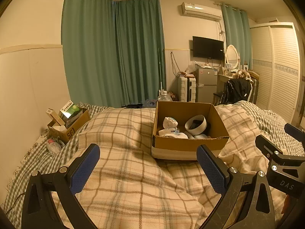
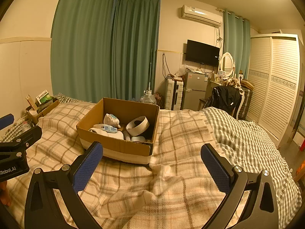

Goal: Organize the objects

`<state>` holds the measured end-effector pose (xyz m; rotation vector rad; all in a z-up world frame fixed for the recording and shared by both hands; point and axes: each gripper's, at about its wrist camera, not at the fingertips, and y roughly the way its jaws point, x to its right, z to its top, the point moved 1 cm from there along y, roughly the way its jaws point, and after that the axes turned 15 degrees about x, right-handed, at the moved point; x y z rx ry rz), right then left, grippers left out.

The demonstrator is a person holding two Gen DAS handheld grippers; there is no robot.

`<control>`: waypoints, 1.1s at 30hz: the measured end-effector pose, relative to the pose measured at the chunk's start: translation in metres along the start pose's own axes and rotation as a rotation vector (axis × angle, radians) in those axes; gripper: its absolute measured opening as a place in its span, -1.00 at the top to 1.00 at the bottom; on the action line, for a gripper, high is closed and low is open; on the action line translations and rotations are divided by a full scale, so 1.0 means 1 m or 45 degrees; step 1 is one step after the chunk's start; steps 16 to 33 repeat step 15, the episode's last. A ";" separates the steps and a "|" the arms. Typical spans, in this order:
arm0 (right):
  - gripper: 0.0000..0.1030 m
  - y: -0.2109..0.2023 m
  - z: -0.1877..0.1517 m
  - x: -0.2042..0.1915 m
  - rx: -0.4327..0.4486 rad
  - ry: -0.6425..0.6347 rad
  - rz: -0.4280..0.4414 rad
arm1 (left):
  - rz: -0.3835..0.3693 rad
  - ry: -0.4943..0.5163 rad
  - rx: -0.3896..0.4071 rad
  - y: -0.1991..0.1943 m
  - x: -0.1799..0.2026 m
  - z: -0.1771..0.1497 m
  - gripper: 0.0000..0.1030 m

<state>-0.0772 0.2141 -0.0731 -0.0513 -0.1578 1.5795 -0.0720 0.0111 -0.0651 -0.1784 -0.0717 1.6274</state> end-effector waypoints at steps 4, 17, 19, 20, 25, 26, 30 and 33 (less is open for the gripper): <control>-0.99 0.001 0.000 0.000 -0.003 0.001 0.000 | -0.002 -0.004 0.001 0.000 0.000 0.000 -1.00; -0.99 0.001 -0.002 0.000 -0.011 0.000 0.000 | 0.003 -0.005 0.002 -0.001 0.000 -0.001 -1.00; -0.99 0.001 -0.002 0.000 -0.011 0.000 0.000 | 0.003 -0.005 0.002 -0.001 0.000 -0.001 -1.00; -0.99 0.001 -0.002 0.000 -0.011 0.000 0.000 | 0.003 -0.005 0.002 -0.001 0.000 -0.001 -1.00; -0.99 0.001 -0.002 0.000 -0.011 0.000 0.000 | 0.003 -0.005 0.002 -0.001 0.000 -0.001 -1.00; -0.99 0.001 -0.002 0.000 -0.011 0.000 0.000 | 0.003 -0.005 0.002 -0.001 0.000 -0.001 -1.00; -0.99 0.001 -0.002 0.000 -0.011 0.000 0.000 | 0.003 -0.005 0.002 -0.001 0.000 -0.001 -1.00; -0.99 0.001 -0.002 0.000 -0.011 0.000 0.000 | 0.003 -0.005 0.002 -0.001 0.000 -0.001 -1.00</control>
